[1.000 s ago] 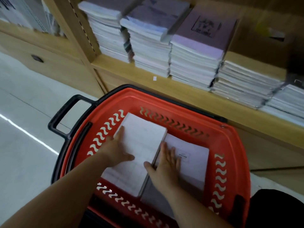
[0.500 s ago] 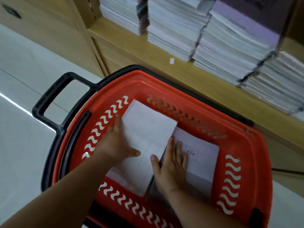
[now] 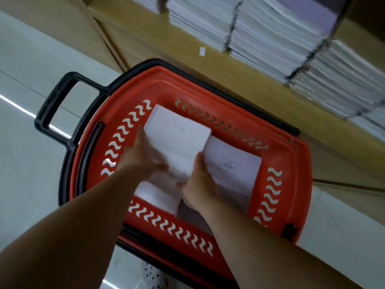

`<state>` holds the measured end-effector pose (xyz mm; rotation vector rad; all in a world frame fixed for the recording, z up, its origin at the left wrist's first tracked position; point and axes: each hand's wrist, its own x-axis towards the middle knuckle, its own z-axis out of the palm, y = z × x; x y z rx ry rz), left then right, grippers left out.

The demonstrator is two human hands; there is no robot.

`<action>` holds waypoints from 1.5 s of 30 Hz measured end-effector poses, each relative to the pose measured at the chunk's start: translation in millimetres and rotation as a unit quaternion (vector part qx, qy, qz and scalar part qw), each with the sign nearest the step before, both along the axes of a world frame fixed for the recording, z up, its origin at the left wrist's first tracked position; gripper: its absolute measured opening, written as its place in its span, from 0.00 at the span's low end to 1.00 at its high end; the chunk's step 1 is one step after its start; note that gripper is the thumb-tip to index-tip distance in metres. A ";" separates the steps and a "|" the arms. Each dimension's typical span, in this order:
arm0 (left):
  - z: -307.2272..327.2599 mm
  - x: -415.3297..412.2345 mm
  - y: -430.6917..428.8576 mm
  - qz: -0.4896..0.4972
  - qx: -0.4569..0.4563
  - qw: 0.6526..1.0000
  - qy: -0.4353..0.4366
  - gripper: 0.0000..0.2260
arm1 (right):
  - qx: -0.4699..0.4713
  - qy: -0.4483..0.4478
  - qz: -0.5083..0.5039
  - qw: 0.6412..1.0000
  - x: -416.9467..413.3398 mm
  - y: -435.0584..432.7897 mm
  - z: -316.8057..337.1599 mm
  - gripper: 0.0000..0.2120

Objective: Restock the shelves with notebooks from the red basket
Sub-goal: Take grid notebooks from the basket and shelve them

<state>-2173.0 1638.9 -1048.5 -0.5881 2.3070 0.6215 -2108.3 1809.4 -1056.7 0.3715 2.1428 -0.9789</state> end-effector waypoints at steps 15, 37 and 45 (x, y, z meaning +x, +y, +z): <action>-2.9 -5.0 -12.7 -0.071 0.071 0.994 0.032 0.59 | 0.025 0.034 -0.145 0.989 -2.2 -21.9 -15.4 0.50; 20.9 14.2 -46.9 -0.064 0.165 0.977 0.116 0.41 | -0.059 -0.026 -0.220 0.973 9.7 -17.5 -26.0 0.51; 40.8 20.7 -36.7 -0.070 0.246 0.961 0.105 0.43 | -0.076 -0.030 -0.226 0.971 9.9 -14.5 -20.2 0.49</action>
